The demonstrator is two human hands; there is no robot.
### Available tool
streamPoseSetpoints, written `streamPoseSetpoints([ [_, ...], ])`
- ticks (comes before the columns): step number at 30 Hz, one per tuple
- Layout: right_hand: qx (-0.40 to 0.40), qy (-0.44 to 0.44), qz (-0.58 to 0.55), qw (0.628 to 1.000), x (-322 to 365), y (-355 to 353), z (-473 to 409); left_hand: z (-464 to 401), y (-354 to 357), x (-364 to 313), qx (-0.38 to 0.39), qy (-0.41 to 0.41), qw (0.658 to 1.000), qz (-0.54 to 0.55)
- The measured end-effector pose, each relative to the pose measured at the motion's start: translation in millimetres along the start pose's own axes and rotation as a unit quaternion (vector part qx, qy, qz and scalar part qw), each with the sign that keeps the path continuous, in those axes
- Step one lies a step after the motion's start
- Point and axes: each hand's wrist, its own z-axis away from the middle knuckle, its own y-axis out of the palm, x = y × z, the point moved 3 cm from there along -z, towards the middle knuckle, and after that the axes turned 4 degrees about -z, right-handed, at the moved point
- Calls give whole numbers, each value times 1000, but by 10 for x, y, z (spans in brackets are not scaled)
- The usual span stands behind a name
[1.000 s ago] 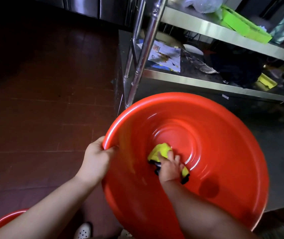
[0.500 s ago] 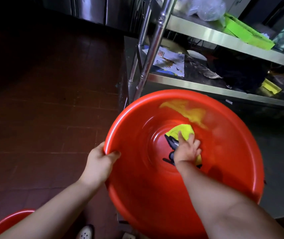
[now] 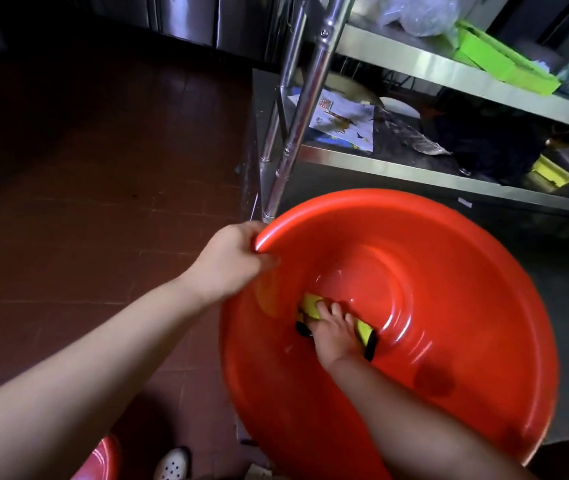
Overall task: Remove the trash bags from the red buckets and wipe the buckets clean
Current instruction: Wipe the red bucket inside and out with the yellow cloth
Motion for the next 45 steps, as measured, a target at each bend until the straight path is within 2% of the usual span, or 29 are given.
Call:
streamPoseSetpoints([
  [2,-11,-5,-4,1000,-6,17,2,-39,61,-22,10,6,1000,-28],
  [5,-51,1,-28,998,-29,-104,-59,-35,86,62,10,-16,1000,-14],
  [10,-110,67,-33,991,-68,-569,-414,38,8,203,-17,-50,998,12],
  [12,-111,78,0,991,-151,-686,-515,97,8,244,-21,-63,997,30],
  [15,-135,85,57,986,-253,-674,-462,197,41,327,-41,-79,995,47],
  [27,-165,248,28,954,-654,-426,-126,370,191,553,-109,-110,982,104],
  [29,-188,255,-32,948,-598,-447,-18,400,204,559,-119,-113,980,114],
  [31,-173,277,-114,938,-573,-324,46,434,222,559,-123,-114,978,123],
  [33,-159,319,-190,915,-607,-36,28,466,232,564,-125,-118,977,124],
  [36,-138,347,-279,885,-376,-37,95,506,233,565,-133,-123,976,123],
  [37,-109,370,-325,864,-305,-12,120,512,234,556,-134,-125,975,123],
  [38,-84,401,-331,850,-237,79,111,515,237,552,-136,-126,975,122],
  [41,-78,449,-333,826,-22,140,101,500,239,528,-144,-132,972,127],
  [43,-87,434,-378,813,88,78,39,478,224,527,-147,-142,970,129],
  [44,-59,422,-418,802,121,20,18,465,212,525,-147,-147,970,126],
  [45,-33,412,-417,809,134,-17,4,452,197,511,-144,-150,970,125],
])
